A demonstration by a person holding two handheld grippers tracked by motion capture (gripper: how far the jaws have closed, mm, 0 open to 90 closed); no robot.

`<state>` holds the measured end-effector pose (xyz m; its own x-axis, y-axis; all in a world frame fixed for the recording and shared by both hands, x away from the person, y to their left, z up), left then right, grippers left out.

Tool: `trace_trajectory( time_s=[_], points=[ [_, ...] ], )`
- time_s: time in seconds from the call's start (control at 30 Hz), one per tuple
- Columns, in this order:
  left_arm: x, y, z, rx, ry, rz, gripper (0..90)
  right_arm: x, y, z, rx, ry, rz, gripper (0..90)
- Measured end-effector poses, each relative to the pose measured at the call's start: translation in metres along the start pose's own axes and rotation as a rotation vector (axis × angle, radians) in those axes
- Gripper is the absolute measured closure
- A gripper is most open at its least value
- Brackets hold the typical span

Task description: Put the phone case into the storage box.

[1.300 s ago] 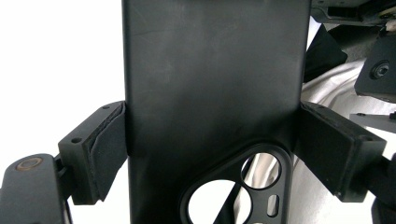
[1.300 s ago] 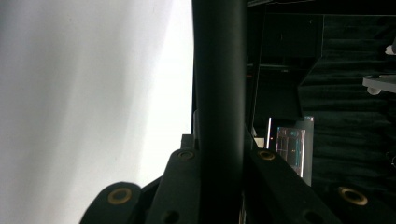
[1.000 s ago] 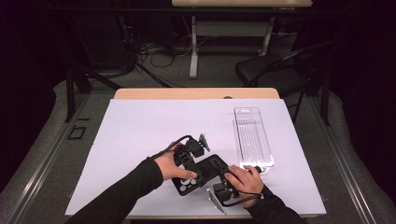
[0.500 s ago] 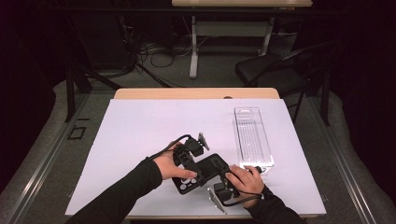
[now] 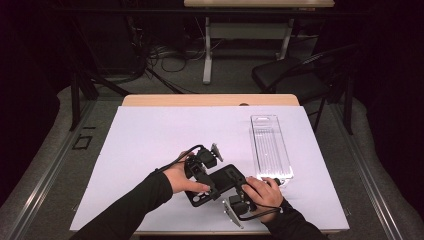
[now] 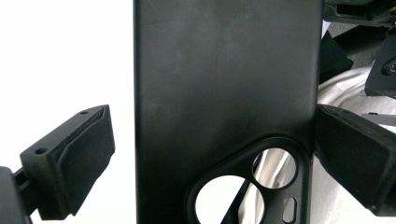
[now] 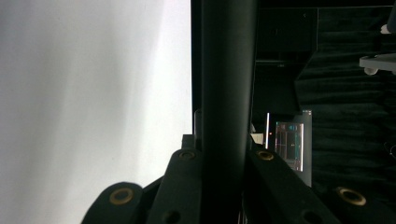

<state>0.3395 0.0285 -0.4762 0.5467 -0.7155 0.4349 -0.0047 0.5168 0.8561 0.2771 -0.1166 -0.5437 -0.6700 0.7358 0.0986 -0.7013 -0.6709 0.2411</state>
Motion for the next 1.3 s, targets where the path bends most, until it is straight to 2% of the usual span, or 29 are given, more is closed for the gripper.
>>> trace_trajectory(
  time_s=[0.3, 0.57, 0.63, 0.67, 0.9, 1.23, 1.3],
  points=[
    [-0.004, 0.006, 0.000, 0.011, 0.007, 0.015, 0.5, -0.001, 0.000, 0.000, 0.010, -0.001, -0.005, 87.8],
    [-0.010, 0.021, -0.003, 0.018, 0.011, 0.042, 0.6, -0.005, 0.002, -0.001, 0.014, -0.011, -0.016, 87.7],
    [-0.012, 0.024, -0.005, 0.020, 0.015, 0.051, 0.6, -0.006, 0.002, -0.003, 0.008, -0.031, -0.012, 87.7],
    [-0.013, 0.026, -0.005, 0.024, 0.017, 0.054, 0.7, -0.007, 0.003, -0.002, 0.015, -0.018, -0.017, 87.8],
    [-0.020, 0.036, -0.008, 0.023, 0.021, 0.077, 1.0, -0.009, 0.004, -0.001, 0.012, -0.023, -0.024, 87.7],
    [-0.031, 0.049, -0.013, 0.035, 0.042, 0.139, 3.4, -0.011, 0.007, -0.001, 0.014, -0.028, -0.029, 87.7],
    [-0.034, 0.053, -0.015, 0.044, 0.045, 0.162, 4.2, -0.012, 0.008, -0.002, 0.011, -0.043, -0.034, 87.7]
  ],
)
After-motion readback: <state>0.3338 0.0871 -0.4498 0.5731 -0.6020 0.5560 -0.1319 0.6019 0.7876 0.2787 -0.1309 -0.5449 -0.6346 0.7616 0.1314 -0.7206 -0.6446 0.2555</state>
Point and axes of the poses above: each handheld gripper's, and its own axes: y roughly backward along the jaws, x roughly out of its top, z roughly to its right, the point moved 2 cm from there along -y, roughly forward along the jaws, and after that the axes turned 15 degrees about z, right-handed, at the moved point
